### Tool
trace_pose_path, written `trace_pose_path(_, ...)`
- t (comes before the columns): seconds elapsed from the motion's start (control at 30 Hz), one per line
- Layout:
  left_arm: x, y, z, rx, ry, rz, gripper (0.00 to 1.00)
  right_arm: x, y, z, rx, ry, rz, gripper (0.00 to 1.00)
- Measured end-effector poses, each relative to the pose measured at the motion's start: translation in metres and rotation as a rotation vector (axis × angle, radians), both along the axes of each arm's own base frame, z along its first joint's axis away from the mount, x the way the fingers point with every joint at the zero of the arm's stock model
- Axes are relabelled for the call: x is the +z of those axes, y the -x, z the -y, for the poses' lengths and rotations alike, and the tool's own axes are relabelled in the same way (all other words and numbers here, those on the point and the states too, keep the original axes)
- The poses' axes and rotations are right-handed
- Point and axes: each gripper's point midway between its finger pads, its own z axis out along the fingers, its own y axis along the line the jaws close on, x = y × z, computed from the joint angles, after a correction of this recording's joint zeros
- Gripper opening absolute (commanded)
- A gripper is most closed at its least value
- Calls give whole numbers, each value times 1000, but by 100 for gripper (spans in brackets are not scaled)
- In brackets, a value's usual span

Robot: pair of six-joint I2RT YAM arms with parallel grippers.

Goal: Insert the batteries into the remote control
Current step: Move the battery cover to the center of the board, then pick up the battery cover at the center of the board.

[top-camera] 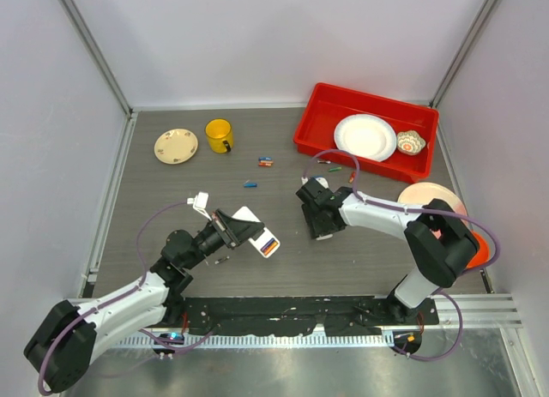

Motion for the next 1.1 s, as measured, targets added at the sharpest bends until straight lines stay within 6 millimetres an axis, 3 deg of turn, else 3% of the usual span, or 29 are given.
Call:
trace_pose_path(0.27, -3, 0, -1, 6, -13, -8, 0, -2, 1, -2, -5, -19, -6, 65)
trace_pose_path(0.4, -5, 0, -1, 7, -18, -13, 0, -5, 6, -3, -10, -29, -26, 68)
trace_pose_path(1.1, -11, -1, -1, 7, -30, -28, 0, -8, 14, -8, -62, -78, -52, 64)
